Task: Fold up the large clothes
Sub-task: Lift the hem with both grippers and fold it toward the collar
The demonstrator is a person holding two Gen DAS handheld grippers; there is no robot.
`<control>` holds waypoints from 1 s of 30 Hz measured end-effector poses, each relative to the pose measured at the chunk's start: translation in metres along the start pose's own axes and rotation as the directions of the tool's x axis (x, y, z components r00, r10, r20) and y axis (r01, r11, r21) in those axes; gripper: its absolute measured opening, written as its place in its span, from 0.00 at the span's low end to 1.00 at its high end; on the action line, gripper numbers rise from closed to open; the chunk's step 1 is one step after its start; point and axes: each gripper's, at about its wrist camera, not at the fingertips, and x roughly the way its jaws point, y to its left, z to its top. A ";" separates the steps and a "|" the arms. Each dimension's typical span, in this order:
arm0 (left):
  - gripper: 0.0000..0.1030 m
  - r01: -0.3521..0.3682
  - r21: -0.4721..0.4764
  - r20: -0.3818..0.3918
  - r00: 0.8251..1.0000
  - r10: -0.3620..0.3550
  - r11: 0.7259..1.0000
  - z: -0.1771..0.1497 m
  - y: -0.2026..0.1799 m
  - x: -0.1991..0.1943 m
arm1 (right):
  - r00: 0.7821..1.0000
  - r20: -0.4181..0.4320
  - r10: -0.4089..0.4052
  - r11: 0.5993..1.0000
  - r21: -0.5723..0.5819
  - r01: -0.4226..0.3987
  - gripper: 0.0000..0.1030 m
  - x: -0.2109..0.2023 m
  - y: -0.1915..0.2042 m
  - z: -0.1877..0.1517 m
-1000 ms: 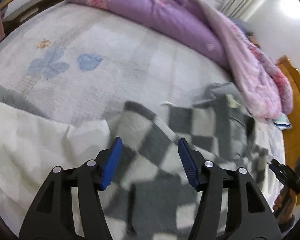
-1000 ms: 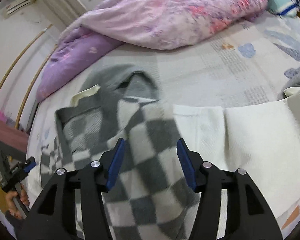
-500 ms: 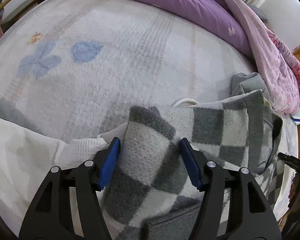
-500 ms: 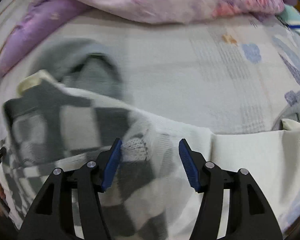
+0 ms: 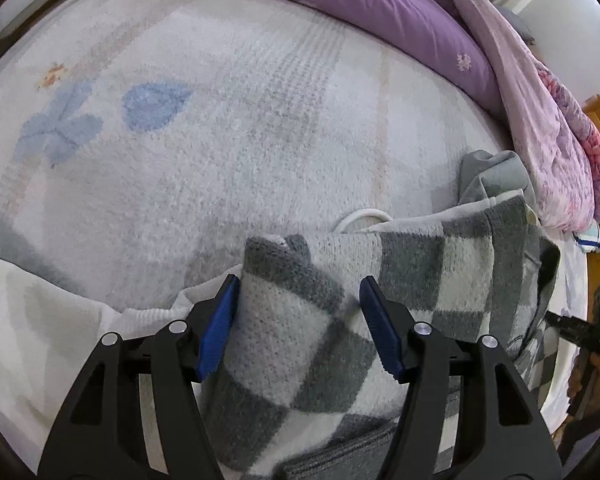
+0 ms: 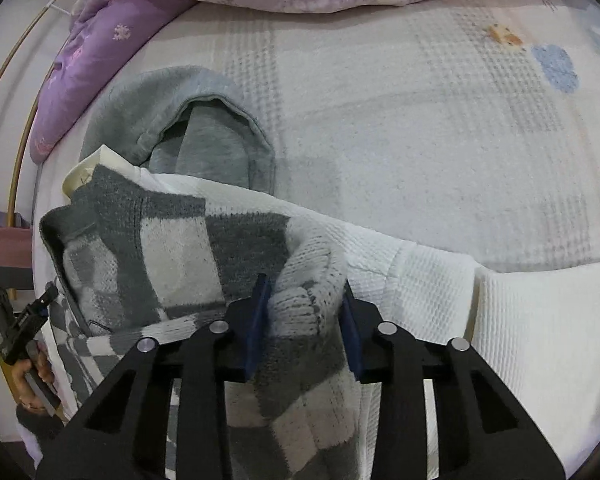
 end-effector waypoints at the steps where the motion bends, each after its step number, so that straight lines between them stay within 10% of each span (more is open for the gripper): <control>1: 0.61 0.004 -0.007 -0.007 1.000 -0.004 1.000 0.001 0.000 0.002 | 1.000 0.000 0.002 1.000 0.000 -0.002 0.29 -0.002 0.002 0.001; 6: 0.60 -0.017 -0.005 -0.032 0.999 0.017 1.000 0.006 -0.003 0.011 | 1.000 0.008 0.002 1.000 -0.001 -0.002 0.28 -0.001 0.001 0.001; 12: 0.28 -0.087 0.034 -0.003 0.996 0.087 0.996 0.005 -0.008 0.007 | 0.997 0.063 -0.048 0.998 -0.027 0.049 0.24 -0.005 0.014 -0.004; 30: 0.19 0.099 0.107 0.197 0.973 -0.118 0.989 -0.036 -0.033 -0.118 | 0.946 0.322 0.041 0.998 -0.061 -0.022 0.17 -0.111 0.037 -0.071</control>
